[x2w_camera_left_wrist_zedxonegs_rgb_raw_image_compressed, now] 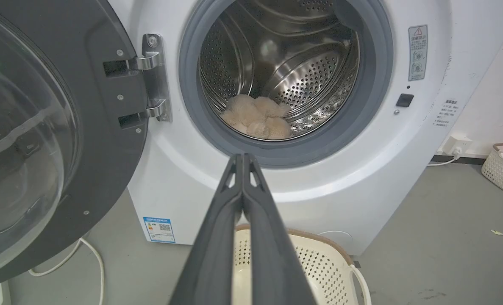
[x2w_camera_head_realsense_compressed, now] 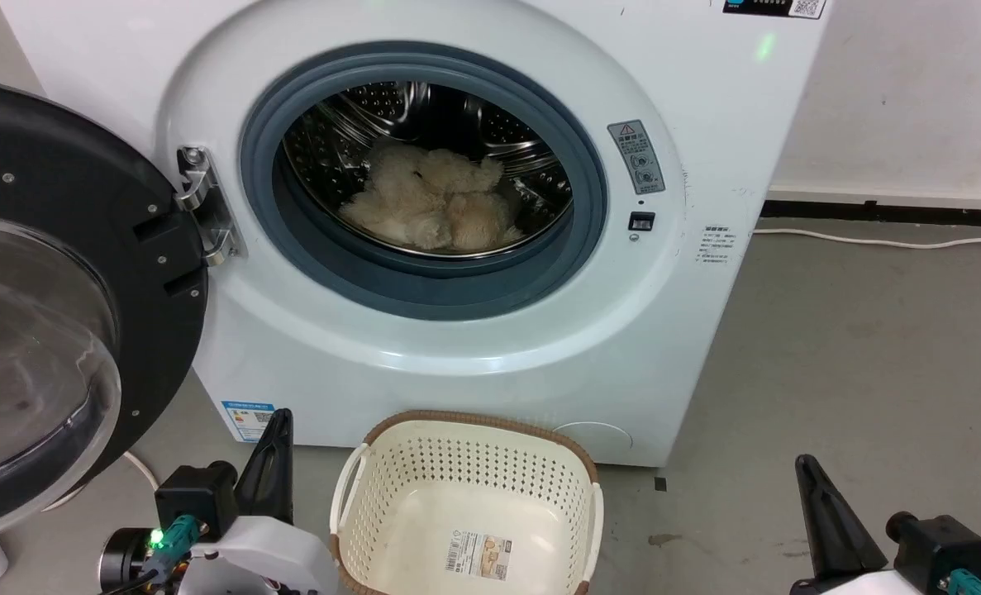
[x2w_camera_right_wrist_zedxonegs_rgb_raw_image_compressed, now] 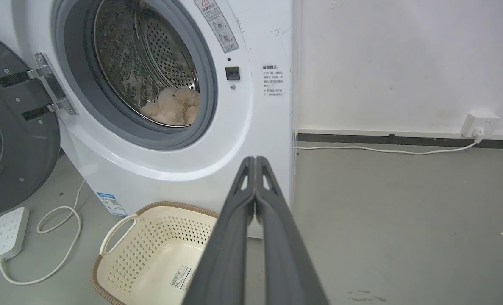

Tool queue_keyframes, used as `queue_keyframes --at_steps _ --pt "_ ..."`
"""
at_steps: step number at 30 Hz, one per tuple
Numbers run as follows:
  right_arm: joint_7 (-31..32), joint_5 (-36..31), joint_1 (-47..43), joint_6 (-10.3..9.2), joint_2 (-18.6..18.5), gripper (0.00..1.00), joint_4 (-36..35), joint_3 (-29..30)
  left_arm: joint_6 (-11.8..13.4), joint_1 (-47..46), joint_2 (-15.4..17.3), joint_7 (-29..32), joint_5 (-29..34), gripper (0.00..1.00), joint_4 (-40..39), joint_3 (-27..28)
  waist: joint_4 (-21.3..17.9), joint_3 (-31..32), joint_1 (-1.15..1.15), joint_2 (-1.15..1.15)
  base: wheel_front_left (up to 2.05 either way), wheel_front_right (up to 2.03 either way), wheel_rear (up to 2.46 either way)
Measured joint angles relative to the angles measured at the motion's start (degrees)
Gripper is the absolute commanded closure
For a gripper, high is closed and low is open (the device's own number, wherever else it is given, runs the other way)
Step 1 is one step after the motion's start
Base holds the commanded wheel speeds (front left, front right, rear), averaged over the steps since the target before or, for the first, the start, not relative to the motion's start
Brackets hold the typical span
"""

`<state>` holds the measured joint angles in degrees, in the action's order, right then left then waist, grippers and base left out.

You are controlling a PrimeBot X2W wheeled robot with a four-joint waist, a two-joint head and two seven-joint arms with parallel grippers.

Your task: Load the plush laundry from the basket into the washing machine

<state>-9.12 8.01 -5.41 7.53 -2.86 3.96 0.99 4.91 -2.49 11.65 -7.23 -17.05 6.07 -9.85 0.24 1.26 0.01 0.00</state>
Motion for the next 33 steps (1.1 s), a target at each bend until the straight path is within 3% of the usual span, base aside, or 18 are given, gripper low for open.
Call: queue_keyframes --at_steps 33 --pt "4.4 -3.6 2.2 0.0 0.0 1.0 -1.6 -0.4 -2.1 0.7 -4.0 3.4 7.9 1.0 -2.7 4.7 -0.1 -0.6 0.0 0.0 0.0 0.0 0.0"
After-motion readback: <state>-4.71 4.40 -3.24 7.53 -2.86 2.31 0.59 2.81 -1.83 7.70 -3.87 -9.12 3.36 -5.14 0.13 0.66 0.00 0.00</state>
